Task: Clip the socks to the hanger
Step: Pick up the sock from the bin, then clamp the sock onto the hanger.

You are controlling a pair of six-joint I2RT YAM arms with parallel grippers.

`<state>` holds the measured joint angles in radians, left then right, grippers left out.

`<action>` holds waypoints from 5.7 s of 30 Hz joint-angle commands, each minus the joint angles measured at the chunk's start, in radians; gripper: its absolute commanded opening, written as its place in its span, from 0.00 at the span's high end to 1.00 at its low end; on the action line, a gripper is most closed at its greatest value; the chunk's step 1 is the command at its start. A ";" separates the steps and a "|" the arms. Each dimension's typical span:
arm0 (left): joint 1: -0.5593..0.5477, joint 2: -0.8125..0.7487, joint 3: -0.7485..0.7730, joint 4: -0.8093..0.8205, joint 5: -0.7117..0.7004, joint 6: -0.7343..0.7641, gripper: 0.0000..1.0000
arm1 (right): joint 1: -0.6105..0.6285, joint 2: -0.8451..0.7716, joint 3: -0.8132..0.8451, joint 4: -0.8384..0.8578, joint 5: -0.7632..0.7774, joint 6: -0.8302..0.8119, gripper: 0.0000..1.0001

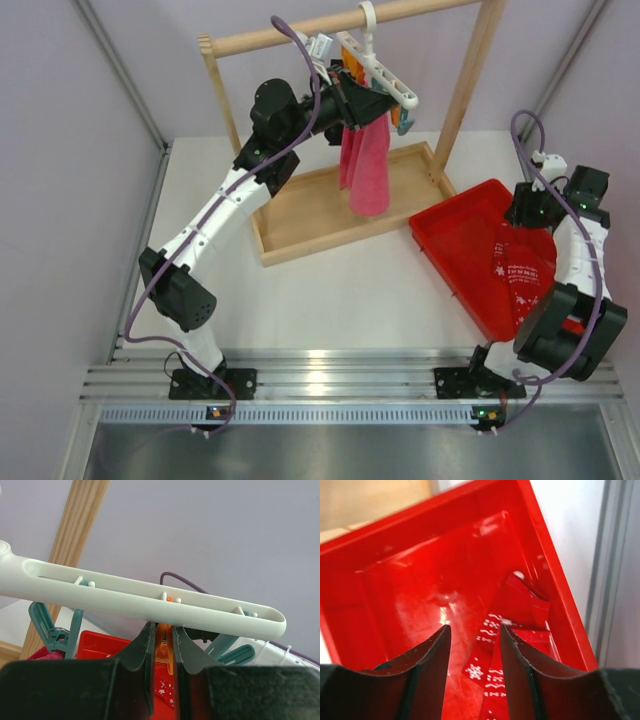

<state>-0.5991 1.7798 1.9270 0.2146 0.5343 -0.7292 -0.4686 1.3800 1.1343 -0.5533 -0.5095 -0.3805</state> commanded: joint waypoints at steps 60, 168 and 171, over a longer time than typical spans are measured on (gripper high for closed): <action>0.024 -0.016 -0.062 0.032 -0.043 0.016 1.00 | -0.111 0.294 -0.146 0.191 0.200 -0.049 0.62; 0.028 0.001 -0.106 0.051 0.004 -0.065 1.00 | 0.685 -0.148 0.008 1.087 -0.290 0.558 1.00; 0.027 0.004 -0.106 0.051 0.006 -0.072 1.00 | 0.688 -0.133 0.019 1.092 -0.288 0.562 1.00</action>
<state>-0.5812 1.7794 1.8370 0.2714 0.5495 -0.7795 0.1967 1.2385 1.0893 0.4824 -0.8055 0.1577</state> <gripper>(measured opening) 0.169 0.009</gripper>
